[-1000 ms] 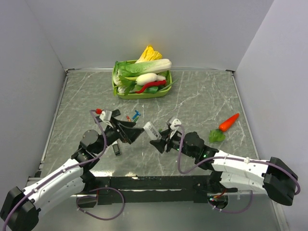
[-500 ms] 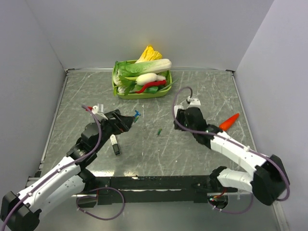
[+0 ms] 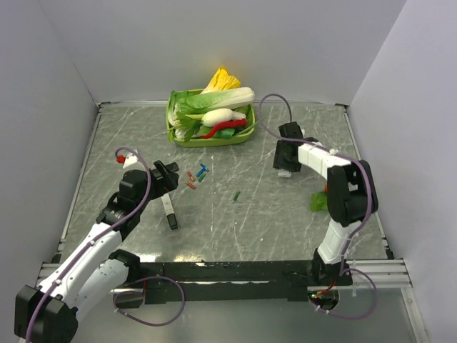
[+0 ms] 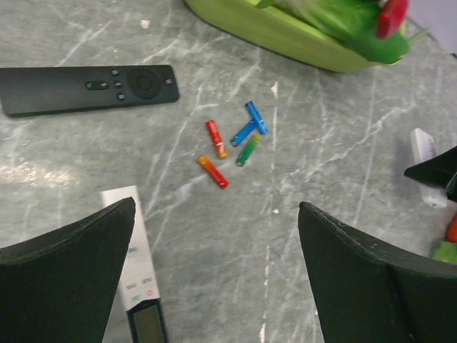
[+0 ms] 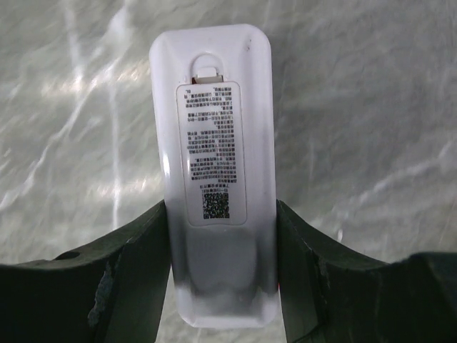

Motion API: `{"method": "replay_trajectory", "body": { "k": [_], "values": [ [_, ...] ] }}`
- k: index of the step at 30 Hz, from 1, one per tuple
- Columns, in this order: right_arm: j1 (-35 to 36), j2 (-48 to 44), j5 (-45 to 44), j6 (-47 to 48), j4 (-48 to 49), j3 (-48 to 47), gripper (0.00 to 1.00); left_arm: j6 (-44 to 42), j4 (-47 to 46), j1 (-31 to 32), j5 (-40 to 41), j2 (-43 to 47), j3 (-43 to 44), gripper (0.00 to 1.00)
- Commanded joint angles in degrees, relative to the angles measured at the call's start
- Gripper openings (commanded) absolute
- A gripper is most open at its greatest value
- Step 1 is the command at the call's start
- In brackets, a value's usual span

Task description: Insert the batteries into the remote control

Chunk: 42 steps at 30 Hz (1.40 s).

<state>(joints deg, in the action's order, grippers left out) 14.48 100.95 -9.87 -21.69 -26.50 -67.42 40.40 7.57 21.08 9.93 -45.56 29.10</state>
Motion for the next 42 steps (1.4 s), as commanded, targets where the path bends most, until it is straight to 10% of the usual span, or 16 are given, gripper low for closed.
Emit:
{"method": "replay_trajectory", "body": {
  "k": [1,11,24,42],
  "values": [
    [-3.0,5.7,1.9,0.7,-4.4,-7.4,0.22,-1.0,2.0,0.0,3.1,2.0,-0.1,0.99],
    [-5.3,6.7,3.7,3.3,-5.8,-9.9,1.0,-8.2,1.7,1.8,10.5,3.9,1.6,0.99],
    [0.5,-30.5,15.0,5.5,6.6,11.7,1.0,-18.3,2.4,0.2,0.6,-19.8,14.6,0.99],
    [8.7,-55.0,23.5,7.6,11.7,28.7,1.0,-52.5,9.6,-12.9,-18.0,-56.0,36.1,0.89]
  ]
}}
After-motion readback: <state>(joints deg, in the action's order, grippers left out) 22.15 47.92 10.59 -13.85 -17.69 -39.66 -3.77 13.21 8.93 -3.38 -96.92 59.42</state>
